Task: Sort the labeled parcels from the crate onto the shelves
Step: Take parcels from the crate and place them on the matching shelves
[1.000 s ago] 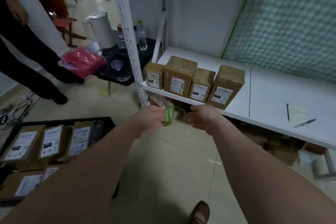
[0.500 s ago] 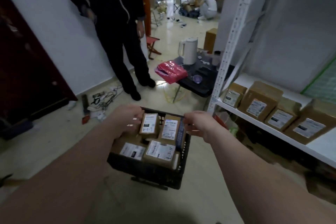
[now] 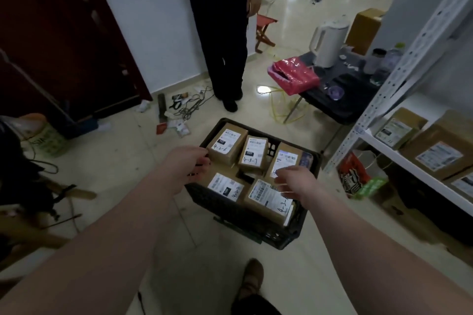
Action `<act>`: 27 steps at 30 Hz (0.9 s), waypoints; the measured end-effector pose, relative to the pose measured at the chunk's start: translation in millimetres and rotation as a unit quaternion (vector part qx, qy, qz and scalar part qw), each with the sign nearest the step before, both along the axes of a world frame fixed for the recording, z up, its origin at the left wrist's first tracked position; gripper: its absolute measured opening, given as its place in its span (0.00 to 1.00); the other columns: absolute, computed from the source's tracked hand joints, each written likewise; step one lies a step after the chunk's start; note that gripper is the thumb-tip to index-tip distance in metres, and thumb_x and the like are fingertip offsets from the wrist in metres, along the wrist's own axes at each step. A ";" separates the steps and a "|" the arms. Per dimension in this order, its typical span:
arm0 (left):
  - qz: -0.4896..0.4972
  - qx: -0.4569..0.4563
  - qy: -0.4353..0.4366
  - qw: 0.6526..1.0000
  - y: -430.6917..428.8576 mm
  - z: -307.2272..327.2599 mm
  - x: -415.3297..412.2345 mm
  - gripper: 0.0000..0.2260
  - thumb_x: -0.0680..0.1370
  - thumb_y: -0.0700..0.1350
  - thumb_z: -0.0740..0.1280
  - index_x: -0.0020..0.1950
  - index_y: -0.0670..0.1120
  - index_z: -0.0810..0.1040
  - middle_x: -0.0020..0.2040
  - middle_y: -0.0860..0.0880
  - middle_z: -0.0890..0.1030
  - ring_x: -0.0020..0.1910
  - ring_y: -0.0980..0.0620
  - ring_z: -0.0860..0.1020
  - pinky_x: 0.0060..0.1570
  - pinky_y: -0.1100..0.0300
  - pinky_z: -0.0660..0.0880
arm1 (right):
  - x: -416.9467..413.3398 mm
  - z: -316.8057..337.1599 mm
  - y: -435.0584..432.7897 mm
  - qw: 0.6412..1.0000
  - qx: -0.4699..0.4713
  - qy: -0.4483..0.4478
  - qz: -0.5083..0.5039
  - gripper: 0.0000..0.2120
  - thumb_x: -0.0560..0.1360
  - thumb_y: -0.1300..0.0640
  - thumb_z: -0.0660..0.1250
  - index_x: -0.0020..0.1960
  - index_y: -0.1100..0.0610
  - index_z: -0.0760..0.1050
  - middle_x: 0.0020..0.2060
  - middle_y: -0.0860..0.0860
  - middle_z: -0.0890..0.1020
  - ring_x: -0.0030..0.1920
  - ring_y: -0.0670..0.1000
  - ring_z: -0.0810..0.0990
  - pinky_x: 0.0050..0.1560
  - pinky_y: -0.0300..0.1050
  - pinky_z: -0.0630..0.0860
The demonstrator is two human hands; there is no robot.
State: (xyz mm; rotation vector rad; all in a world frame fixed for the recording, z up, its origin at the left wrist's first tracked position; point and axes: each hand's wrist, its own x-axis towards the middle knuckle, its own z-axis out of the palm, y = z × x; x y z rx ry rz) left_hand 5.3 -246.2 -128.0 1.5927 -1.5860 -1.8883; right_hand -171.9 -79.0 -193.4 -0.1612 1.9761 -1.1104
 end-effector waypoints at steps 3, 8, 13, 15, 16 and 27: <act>-0.009 0.001 -0.024 1.000 -24.1 -18.3 -14.3 0.03 0.79 0.40 0.65 0.47 0.43 0.77 0.38 0.44 0.79 0.35 0.49 0.76 0.36 0.58 0.74 | -8.7 -24.5 -21.2 0.997 0.029 0.054 0.039 0.06 0.77 0.58 0.64 0.49 0.58 0.80 0.44 0.56 0.82 0.41 0.54 0.79 0.39 0.43 0.75; -0.039 -0.035 -0.085 0.995 -63.4 -53.3 -52.9 0.07 0.79 0.39 0.64 0.42 0.43 0.76 0.36 0.44 0.77 0.31 0.51 0.73 0.35 0.59 0.73 | -24.0 -49.6 -42.1 0.946 0.117 0.216 0.211 0.12 0.80 0.56 0.62 0.59 0.57 0.80 0.51 0.54 0.83 0.49 0.53 0.80 0.44 0.40 0.72; -0.077 -0.053 -0.126 0.988 -94.5 -85.8 -76.6 0.06 0.79 0.39 0.62 0.44 0.46 0.76 0.38 0.46 0.78 0.34 0.53 0.73 0.37 0.60 0.72 | -41.8 -71.3 -62.6 0.884 0.186 0.274 0.329 0.12 0.80 0.55 0.58 0.58 0.56 0.77 0.50 0.53 0.81 0.43 0.52 0.75 0.41 0.42 0.72; -0.076 -0.044 -0.144 0.986 -108.0 -98.8 -82.7 0.05 0.79 0.38 0.63 0.50 0.45 0.77 0.40 0.45 0.78 0.36 0.52 0.75 0.41 0.56 0.76 | -44.6 -77.8 -73.0 0.867 0.202 0.280 0.359 0.12 0.81 0.55 0.56 0.58 0.55 0.76 0.52 0.53 0.81 0.47 0.53 0.78 0.41 0.43 0.72; -0.078 -0.038 -0.156 0.984 -114.0 -105.4 -84.5 0.06 0.78 0.39 0.64 0.54 0.45 0.77 0.43 0.45 0.79 0.38 0.51 0.75 0.45 0.54 0.77 | -44.2 -80.4 -78.6 0.862 0.206 0.279 0.370 0.12 0.81 0.54 0.56 0.59 0.54 0.76 0.53 0.53 0.80 0.49 0.53 0.79 0.43 0.43 0.74; -0.334 -0.143 -0.289 0.886 -185.4 -201.9 -150.1 0.34 0.66 0.54 0.71 0.69 0.49 0.64 0.60 0.43 0.72 0.57 0.43 0.73 0.56 0.47 0.75 | -27.9 -120.0 -118.6 0.808 0.304 0.286 0.416 0.16 0.79 0.50 0.59 0.66 0.51 0.69 0.61 0.51 0.74 0.64 0.55 0.72 0.55 0.47 0.72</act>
